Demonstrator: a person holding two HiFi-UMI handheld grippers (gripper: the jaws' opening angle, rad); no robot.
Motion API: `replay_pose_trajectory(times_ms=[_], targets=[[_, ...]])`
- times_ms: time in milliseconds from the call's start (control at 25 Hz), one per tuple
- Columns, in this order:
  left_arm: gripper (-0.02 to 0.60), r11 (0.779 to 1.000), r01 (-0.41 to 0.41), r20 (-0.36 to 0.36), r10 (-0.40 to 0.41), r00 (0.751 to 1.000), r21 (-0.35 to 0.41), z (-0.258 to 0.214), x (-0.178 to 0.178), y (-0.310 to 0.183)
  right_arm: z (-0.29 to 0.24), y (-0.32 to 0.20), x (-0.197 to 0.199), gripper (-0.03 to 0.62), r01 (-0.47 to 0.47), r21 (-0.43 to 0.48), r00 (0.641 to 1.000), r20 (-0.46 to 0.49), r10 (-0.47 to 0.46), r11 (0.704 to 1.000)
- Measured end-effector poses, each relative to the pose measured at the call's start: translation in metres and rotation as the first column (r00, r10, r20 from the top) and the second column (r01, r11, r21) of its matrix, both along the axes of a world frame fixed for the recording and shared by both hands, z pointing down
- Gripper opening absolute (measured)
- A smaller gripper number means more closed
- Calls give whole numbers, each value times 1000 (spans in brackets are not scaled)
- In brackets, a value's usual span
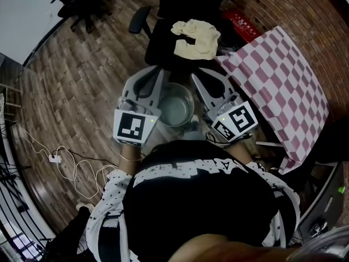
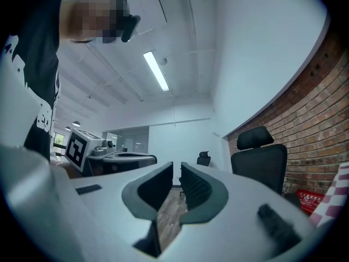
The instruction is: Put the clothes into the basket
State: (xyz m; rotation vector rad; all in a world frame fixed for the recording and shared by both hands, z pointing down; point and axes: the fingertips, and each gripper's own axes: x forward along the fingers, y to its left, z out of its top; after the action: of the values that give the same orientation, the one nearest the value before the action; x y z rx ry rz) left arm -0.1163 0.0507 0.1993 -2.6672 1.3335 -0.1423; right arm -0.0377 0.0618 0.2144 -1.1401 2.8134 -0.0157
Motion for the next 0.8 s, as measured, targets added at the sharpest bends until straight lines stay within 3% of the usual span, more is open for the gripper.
replay_pose_trajectory(times_ms=[800], targets=[[15, 1000, 16, 16, -16, 1000, -18, 2, 51, -95, 2, -96, 53, 34, 14, 12, 999, -36, -13, 1000]])
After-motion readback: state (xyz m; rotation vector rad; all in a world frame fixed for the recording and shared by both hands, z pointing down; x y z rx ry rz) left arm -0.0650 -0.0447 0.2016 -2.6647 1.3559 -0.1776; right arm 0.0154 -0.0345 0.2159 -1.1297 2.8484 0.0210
